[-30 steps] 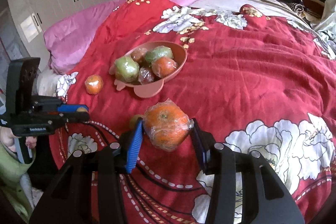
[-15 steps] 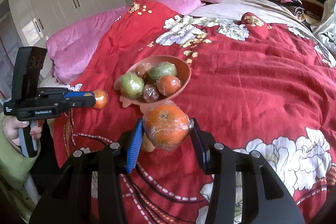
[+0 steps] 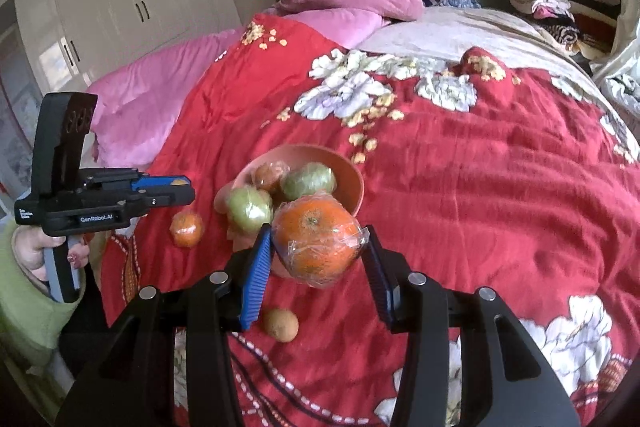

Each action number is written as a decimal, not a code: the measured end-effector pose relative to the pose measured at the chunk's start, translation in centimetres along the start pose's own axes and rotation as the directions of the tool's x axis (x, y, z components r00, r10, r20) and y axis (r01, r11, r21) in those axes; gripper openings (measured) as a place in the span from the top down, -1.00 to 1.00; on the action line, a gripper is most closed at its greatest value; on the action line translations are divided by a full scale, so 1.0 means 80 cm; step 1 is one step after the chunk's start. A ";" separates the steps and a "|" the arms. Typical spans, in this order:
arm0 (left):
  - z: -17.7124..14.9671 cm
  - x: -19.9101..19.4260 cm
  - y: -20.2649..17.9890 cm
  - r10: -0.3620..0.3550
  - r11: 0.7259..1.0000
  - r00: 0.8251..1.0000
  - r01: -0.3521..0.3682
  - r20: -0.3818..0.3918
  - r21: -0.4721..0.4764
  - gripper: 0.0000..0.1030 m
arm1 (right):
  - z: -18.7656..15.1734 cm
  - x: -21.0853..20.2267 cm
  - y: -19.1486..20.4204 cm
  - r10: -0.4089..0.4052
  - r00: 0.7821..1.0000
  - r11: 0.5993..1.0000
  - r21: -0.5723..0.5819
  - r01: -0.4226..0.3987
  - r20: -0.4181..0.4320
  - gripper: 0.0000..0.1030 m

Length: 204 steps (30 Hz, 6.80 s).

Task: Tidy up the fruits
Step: 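Lift both held fruits and carry them over the pink bowl, then open the right tool to drop the tangerine while the left tool releases the brown fruit into the bowl, then withdraw both open tools from the bowl toward the remaining fruits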

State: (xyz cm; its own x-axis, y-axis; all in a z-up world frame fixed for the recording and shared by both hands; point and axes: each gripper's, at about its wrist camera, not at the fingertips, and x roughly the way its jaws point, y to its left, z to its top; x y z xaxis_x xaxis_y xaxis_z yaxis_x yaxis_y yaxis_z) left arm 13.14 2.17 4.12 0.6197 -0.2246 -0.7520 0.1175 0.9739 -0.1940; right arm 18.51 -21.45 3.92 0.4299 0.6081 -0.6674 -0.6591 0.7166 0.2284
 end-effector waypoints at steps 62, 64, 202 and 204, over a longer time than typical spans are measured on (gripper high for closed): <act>0.029 0.074 0.030 -0.029 0.999 0.999 0.029 -0.021 0.016 0.68 | 0.060 0.113 -0.005 -0.116 0.990 0.991 -0.070 0.111 -0.083 0.17; 0.030 0.075 0.030 -0.033 0.999 0.999 0.034 -0.022 0.017 0.68 | 0.059 0.117 -0.003 -0.124 0.988 0.990 -0.076 0.117 -0.092 0.17; -0.063 -0.004 0.030 0.101 0.995 0.995 -0.100 0.007 -0.027 -0.81 | -0.048 0.039 0.068 -0.134 0.988 0.986 -0.108 0.124 -0.082 -0.91; -0.065 -0.001 0.029 0.099 0.995 0.995 -0.099 0.003 -0.022 -0.81 | -0.053 0.041 0.067 -0.136 0.986 0.986 -0.107 0.126 -0.093 -0.91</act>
State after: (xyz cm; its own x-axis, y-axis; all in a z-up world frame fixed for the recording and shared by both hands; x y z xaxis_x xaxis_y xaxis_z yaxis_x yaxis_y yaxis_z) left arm 9.33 4.25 0.45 0.6306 -0.1270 -0.7656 0.0389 0.9905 -0.1323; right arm 13.81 -17.06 -0.06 0.4565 0.4705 -0.7551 -0.6617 0.7469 0.0654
